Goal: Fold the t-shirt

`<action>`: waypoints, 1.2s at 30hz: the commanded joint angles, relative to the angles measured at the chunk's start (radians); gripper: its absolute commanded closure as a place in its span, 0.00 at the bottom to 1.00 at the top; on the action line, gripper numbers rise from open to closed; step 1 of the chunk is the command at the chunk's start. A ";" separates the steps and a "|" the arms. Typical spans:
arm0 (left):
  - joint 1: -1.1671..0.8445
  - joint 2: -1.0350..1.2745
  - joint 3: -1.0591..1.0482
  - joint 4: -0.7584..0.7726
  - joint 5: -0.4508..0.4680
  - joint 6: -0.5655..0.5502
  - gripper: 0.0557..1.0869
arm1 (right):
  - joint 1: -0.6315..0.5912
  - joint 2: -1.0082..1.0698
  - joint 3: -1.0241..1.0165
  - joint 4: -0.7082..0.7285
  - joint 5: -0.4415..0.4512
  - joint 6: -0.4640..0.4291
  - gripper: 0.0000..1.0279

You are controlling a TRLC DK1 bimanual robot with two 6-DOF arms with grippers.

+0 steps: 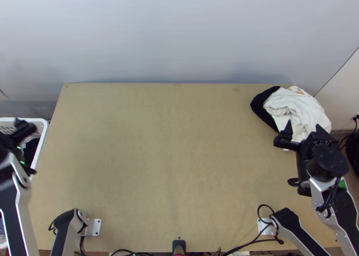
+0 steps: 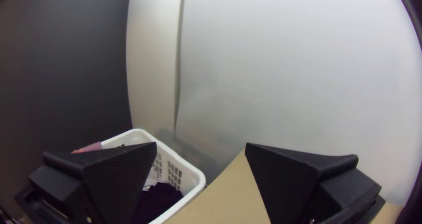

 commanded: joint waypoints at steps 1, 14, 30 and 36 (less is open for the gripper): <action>0.334 0.295 0.085 0.045 0.147 -0.015 0.05 | 0.025 0.059 0.061 -0.076 -0.010 0.052 0.04; 0.582 0.769 0.113 0.249 0.191 -0.005 0.05 | 0.034 0.191 0.101 -0.127 -0.027 0.084 0.04; 0.670 1.404 0.506 0.409 0.090 -0.078 0.05 | 0.044 0.340 0.161 -0.132 -0.027 0.075 0.04; 0.682 1.568 0.639 0.360 0.078 -0.087 0.05 | 0.041 0.360 0.158 -0.156 -0.026 0.075 0.04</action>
